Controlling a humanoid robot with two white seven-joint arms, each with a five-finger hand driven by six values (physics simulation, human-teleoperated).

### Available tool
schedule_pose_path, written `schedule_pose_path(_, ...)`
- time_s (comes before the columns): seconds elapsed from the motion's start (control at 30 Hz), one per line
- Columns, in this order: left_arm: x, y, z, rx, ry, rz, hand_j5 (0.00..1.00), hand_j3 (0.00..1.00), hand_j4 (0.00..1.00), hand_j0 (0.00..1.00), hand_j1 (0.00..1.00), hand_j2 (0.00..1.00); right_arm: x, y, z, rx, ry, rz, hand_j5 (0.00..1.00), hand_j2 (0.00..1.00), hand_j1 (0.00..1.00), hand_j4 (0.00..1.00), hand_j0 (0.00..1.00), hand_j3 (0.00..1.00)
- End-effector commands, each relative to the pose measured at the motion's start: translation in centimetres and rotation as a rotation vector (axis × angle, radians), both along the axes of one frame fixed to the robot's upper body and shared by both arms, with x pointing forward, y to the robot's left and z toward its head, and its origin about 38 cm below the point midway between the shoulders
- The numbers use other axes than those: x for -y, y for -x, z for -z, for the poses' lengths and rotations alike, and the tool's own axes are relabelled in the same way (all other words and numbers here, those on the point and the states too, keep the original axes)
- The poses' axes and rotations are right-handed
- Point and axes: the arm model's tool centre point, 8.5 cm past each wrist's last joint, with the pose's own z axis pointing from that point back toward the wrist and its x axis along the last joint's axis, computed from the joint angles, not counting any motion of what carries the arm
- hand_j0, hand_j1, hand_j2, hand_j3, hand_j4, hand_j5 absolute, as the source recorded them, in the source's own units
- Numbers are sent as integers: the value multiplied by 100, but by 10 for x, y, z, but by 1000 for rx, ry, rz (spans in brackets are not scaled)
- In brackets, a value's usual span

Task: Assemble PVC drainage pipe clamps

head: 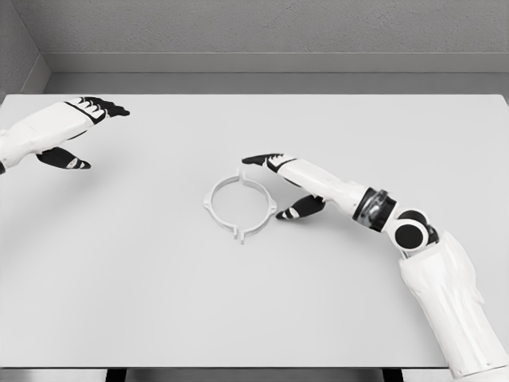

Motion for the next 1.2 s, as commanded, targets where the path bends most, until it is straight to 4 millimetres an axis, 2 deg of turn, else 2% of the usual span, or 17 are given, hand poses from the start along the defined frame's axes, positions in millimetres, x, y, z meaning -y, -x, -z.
schedule_pose_path(0.0,0,0,0,0,7,-2,100,100,100,100,100,100,1,0,7,-21,5,7,100,100,100,100,100,100)
schedule_pose_path(0.83,1,0,0,-1,8,1,100,100,100,100,100,100,-13,-2,4,-16,-3,-14,100,100,100,100,100,100)
schedule_pose_path(1.17,0,0,0,-2,9,-1,100,100,100,100,100,100,-12,-5,3,-15,-2,-10,100,100,100,100,100,100)
